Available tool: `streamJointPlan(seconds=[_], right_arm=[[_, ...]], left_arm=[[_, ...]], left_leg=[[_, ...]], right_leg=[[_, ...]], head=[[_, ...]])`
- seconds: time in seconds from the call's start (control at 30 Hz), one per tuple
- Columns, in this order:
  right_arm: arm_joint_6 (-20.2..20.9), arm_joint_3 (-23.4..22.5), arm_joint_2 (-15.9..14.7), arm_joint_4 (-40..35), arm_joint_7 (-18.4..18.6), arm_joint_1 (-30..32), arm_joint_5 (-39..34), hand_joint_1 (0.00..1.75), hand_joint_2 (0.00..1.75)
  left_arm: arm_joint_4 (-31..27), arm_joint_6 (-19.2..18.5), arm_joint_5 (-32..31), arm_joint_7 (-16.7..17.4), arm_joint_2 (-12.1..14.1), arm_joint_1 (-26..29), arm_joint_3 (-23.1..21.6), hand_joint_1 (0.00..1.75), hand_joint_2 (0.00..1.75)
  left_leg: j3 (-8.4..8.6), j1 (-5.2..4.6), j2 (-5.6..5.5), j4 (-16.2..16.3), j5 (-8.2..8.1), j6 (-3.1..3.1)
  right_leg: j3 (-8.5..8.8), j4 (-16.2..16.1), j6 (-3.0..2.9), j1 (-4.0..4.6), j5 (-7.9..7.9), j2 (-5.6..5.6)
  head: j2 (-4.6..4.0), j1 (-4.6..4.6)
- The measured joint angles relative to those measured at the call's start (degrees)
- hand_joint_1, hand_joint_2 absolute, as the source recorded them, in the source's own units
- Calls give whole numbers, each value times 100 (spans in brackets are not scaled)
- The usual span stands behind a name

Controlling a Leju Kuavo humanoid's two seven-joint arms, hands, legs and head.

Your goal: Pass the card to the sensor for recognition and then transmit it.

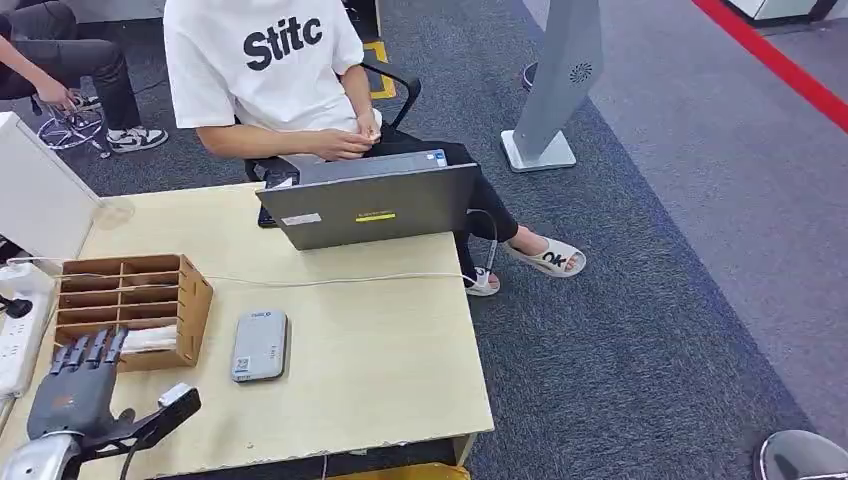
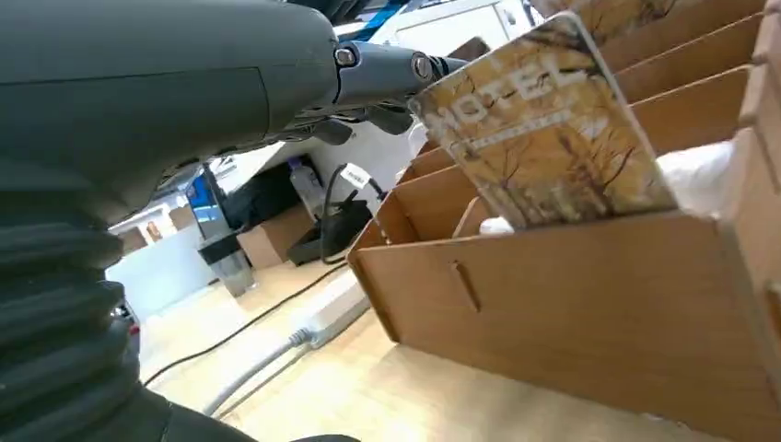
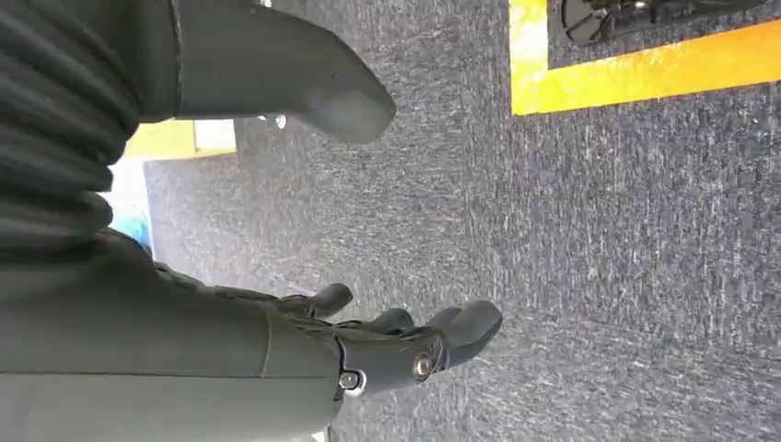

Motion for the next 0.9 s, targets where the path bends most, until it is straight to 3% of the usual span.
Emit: streamJointPlan(seconds=[0.47, 0.9], right_arm=[[-147, -101, 46, 2, -9, 5, 263, 0, 175], [-144, -105, 68, 4, -7, 4, 352, 0, 175]], left_arm=[[195, 794, 374, 9, 232, -36, 15, 0, 175], [201, 969, 304, 9, 229, -144, 13, 0, 175]], left_leg=[[1, 0, 0, 0, 1, 0], [3, 0, 0, 0, 1, 0]], right_leg=[[0, 0, 0, 0, 0, 0], [0, 0, 0, 0, 0, 1]], head=[[0, 0], [0, 0]])
